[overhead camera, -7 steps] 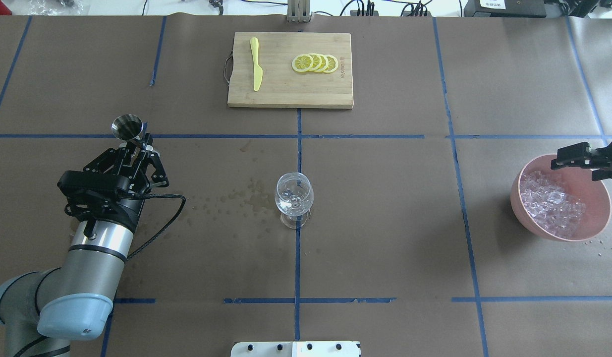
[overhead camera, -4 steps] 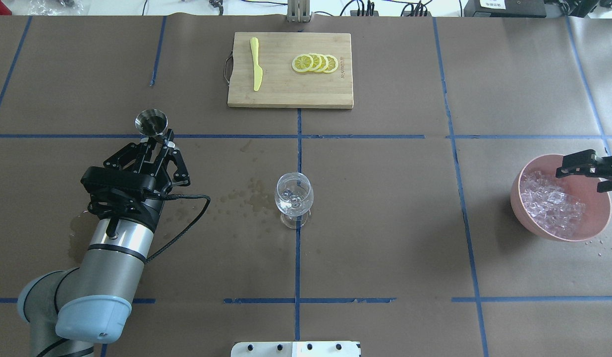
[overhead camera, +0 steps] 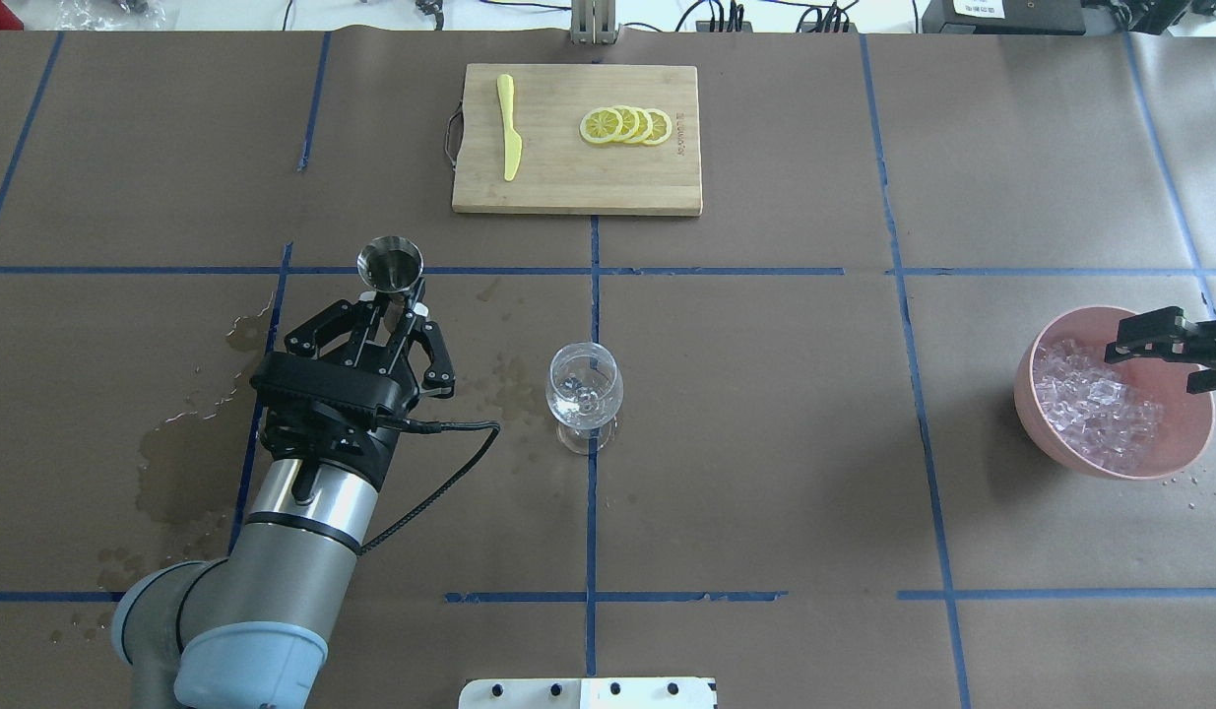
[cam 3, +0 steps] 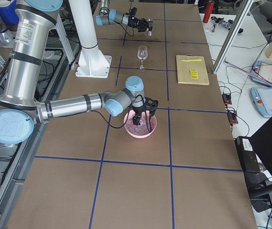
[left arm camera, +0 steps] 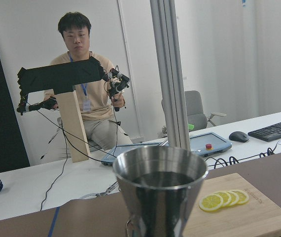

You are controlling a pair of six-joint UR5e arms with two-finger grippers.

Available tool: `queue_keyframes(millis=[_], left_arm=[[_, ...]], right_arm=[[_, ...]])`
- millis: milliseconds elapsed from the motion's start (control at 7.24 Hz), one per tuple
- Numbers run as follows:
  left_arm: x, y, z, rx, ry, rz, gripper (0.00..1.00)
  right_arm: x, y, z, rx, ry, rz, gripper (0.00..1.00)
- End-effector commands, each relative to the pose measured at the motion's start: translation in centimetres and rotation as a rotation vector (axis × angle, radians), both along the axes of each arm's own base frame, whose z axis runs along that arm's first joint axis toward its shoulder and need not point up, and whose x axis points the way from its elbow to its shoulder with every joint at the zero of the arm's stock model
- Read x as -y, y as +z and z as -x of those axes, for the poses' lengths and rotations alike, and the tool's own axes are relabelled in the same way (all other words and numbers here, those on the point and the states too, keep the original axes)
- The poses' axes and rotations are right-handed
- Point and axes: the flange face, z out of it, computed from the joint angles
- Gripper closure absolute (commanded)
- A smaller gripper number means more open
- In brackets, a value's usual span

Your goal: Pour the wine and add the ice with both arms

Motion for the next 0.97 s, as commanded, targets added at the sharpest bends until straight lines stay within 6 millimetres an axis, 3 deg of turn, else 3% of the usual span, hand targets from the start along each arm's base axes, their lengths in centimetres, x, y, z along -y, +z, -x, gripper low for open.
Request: queue_keyframes(millis=[0, 138, 828], left_arm=[[-1.9, -0.6, -2.8, 0.088, 0.048, -0.025, 1.00], [-2.3, -0.9, -4.3, 0.129, 0.060, -0.036, 1.00], [-3.2, -2.8, -5.7, 0.312, 0.082, -0.106, 1.00]], right_arm=[[-0.1, -0.4, 0.2, 0.003, -0.004, -0.006, 0.00], [-0.2, -0.7, 0.2, 0.007, -0.005, -0.009, 0.00], [-0.2, -0.8, 0.5, 0.009, -0.012, -0.011, 0.00]])
